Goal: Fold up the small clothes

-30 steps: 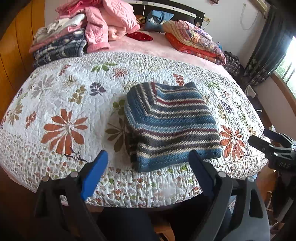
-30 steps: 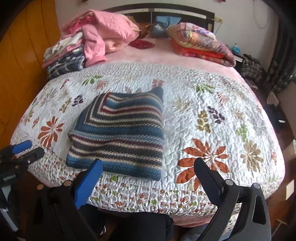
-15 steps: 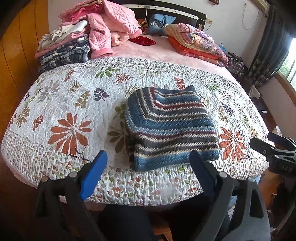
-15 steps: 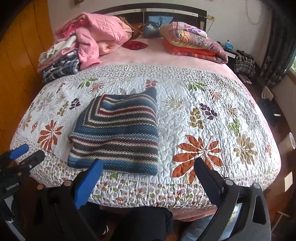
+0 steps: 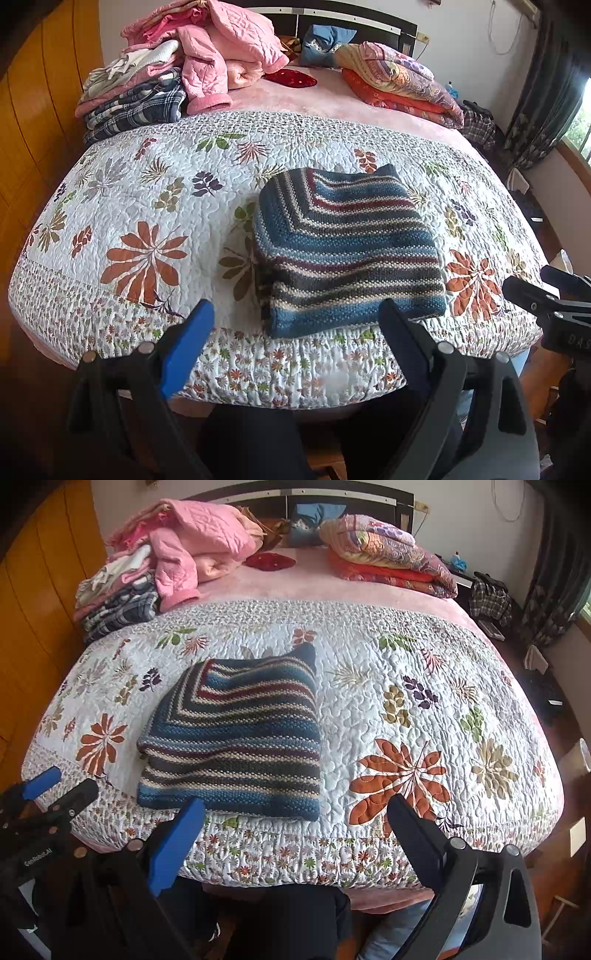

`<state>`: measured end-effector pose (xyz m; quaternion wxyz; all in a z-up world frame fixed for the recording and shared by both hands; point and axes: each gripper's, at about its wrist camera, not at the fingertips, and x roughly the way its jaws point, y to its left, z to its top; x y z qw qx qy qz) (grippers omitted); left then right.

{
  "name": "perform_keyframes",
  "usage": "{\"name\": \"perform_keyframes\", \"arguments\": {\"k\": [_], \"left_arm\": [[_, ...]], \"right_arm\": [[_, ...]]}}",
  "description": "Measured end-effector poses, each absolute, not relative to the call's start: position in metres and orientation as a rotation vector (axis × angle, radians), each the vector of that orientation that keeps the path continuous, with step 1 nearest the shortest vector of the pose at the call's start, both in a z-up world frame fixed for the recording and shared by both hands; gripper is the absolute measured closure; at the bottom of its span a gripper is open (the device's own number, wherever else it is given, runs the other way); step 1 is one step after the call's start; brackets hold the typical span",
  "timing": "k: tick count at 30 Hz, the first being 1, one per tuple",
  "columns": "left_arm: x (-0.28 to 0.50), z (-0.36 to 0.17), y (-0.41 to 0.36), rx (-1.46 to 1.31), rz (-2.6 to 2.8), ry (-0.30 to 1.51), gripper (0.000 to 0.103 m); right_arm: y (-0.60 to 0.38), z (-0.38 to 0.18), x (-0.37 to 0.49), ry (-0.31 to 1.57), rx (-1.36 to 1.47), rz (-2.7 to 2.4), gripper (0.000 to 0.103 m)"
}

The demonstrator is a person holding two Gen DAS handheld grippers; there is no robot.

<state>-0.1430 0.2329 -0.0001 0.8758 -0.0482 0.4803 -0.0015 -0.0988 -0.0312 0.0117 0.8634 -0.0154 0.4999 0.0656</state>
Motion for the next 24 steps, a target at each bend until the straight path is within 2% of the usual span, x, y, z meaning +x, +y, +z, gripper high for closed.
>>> {"name": "perform_keyframes", "arguments": {"k": [24], "left_arm": [[-0.126,-0.031,0.233,-0.105,0.038,1.064,0.014]], "right_arm": [[-0.033,-0.036,-0.071,1.148,-0.015,0.138,0.004]]}}
